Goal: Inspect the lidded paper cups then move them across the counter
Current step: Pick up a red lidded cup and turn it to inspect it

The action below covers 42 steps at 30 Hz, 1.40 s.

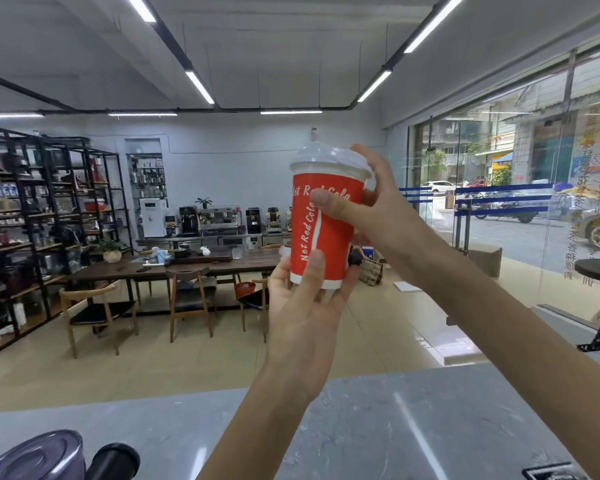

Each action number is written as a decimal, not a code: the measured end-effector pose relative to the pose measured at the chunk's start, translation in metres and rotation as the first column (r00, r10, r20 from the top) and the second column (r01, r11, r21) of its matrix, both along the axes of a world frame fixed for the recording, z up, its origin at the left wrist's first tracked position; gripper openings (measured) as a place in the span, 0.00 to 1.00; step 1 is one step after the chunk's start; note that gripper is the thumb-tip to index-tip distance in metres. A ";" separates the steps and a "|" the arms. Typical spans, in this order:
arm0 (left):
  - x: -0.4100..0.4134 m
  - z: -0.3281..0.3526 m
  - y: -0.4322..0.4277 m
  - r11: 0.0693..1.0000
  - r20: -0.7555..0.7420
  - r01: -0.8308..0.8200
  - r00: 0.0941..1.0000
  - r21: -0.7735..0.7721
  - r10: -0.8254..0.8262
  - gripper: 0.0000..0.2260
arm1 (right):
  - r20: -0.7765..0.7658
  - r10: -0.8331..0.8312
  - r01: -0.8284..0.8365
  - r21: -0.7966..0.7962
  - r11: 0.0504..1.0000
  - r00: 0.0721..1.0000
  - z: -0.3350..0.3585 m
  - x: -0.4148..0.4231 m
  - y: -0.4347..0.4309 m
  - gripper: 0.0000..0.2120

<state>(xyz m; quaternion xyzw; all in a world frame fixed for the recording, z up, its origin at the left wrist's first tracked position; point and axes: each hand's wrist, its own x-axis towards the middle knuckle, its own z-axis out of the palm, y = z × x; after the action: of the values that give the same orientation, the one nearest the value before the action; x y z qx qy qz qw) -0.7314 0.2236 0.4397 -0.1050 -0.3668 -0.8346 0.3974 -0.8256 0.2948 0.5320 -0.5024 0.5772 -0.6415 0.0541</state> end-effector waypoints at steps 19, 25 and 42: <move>-0.004 -0.010 -0.010 0.972 0.016 0.189 0.981 0.142 -0.193 0.25 | -0.060 0.026 -0.023 0.063 0.998 0.998 -0.003 -0.001 0.018 0.52; -0.012 -0.014 0.009 0.995 0.027 -0.097 0.995 0.018 0.097 0.31 | -0.061 -0.072 0.071 -0.014 0.997 0.996 -0.007 0.002 0.012 0.51; 0.001 -0.020 -0.009 0.816 0.001 0.529 0.839 0.234 -0.545 0.25 | -0.030 0.113 -0.112 0.016 0.994 0.993 -0.012 -0.017 0.016 0.35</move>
<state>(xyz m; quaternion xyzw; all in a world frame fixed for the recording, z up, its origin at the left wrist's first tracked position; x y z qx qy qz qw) -0.7300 0.2141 0.4200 -0.1305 -0.2391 -0.9516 0.1425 -0.8430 0.3111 0.5199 -0.5437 0.5532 -0.6255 0.0847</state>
